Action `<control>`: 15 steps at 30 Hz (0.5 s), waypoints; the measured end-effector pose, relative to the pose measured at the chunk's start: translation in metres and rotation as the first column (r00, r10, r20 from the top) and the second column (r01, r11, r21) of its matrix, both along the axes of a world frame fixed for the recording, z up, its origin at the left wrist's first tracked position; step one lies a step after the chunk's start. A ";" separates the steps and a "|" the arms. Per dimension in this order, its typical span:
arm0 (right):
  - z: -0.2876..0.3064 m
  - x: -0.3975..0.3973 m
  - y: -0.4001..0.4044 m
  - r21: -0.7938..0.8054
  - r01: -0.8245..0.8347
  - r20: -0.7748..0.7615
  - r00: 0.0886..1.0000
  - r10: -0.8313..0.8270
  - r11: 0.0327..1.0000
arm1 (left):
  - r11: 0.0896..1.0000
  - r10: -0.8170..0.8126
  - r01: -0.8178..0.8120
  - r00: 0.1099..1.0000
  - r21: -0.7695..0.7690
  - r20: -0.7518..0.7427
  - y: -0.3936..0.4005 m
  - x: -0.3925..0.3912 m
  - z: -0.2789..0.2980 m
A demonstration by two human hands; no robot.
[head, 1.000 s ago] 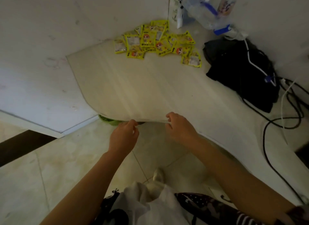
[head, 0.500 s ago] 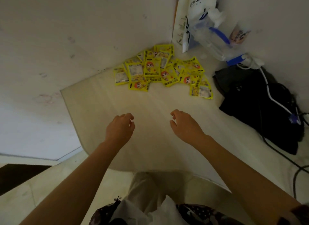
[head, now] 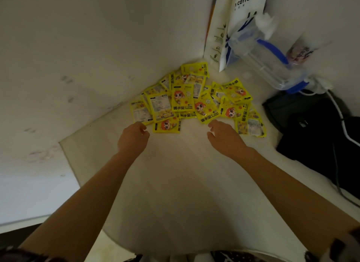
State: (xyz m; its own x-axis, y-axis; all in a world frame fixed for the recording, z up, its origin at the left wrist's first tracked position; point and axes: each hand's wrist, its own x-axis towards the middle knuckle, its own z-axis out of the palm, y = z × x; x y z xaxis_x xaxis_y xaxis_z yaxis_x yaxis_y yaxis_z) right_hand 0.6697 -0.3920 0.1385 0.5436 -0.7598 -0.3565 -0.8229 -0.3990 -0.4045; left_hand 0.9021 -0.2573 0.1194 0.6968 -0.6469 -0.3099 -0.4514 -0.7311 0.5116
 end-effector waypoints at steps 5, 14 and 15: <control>-0.014 0.026 -0.043 -0.014 -0.032 -0.049 0.998 0.031 0.999 | 0.993 0.120 -0.120 0.991 -0.009 -0.059 -0.035 0.030 -0.013; -0.036 0.058 -0.097 -0.041 0.047 -0.089 0.995 -0.051 0.998 | 0.932 0.350 -0.343 0.936 0.114 -0.044 -0.084 0.053 -0.041; -0.039 0.062 -0.100 -0.056 0.053 -0.100 0.993 -0.058 0.997 | 0.927 0.357 -0.350 0.934 0.136 -0.032 -0.087 0.053 -0.043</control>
